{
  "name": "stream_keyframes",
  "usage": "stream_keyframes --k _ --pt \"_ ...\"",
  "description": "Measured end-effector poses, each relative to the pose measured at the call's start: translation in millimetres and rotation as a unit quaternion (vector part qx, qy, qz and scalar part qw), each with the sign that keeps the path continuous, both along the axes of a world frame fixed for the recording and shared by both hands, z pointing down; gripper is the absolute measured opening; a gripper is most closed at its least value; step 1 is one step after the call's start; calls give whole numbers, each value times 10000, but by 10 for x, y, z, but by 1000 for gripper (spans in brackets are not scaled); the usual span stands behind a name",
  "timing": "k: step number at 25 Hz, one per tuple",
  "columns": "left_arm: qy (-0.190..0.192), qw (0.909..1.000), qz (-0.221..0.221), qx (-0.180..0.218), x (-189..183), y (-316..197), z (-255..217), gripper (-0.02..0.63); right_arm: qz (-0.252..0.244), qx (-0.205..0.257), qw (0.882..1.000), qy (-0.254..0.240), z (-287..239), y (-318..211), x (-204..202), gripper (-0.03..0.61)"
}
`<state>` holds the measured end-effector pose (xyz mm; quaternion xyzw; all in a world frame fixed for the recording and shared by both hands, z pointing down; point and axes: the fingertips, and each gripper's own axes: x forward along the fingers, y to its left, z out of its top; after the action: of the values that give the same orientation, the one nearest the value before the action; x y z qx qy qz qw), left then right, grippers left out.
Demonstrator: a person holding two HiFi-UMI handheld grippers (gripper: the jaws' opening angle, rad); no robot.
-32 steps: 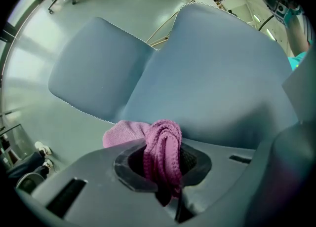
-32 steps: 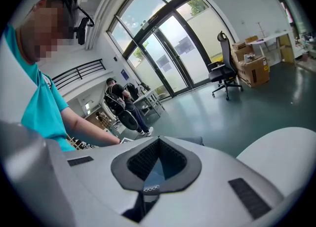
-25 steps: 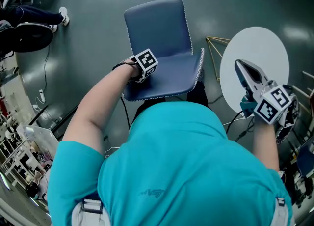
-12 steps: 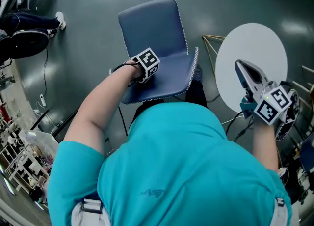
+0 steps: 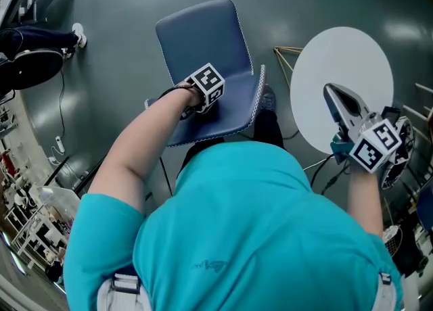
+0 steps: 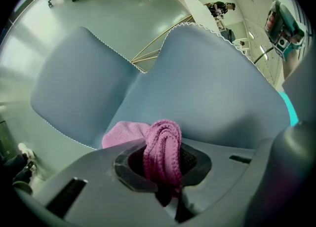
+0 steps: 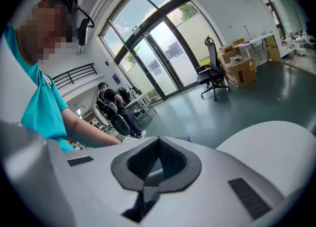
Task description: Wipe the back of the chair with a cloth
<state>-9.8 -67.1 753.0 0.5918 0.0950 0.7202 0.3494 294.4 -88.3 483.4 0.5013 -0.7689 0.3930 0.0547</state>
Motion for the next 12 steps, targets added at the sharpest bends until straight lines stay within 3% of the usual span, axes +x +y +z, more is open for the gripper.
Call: stream_keyframes --k 12 --pt "183 9994 -255 -122 521 35 -7 58 223 -13 9997 14 5 165 238 -8"
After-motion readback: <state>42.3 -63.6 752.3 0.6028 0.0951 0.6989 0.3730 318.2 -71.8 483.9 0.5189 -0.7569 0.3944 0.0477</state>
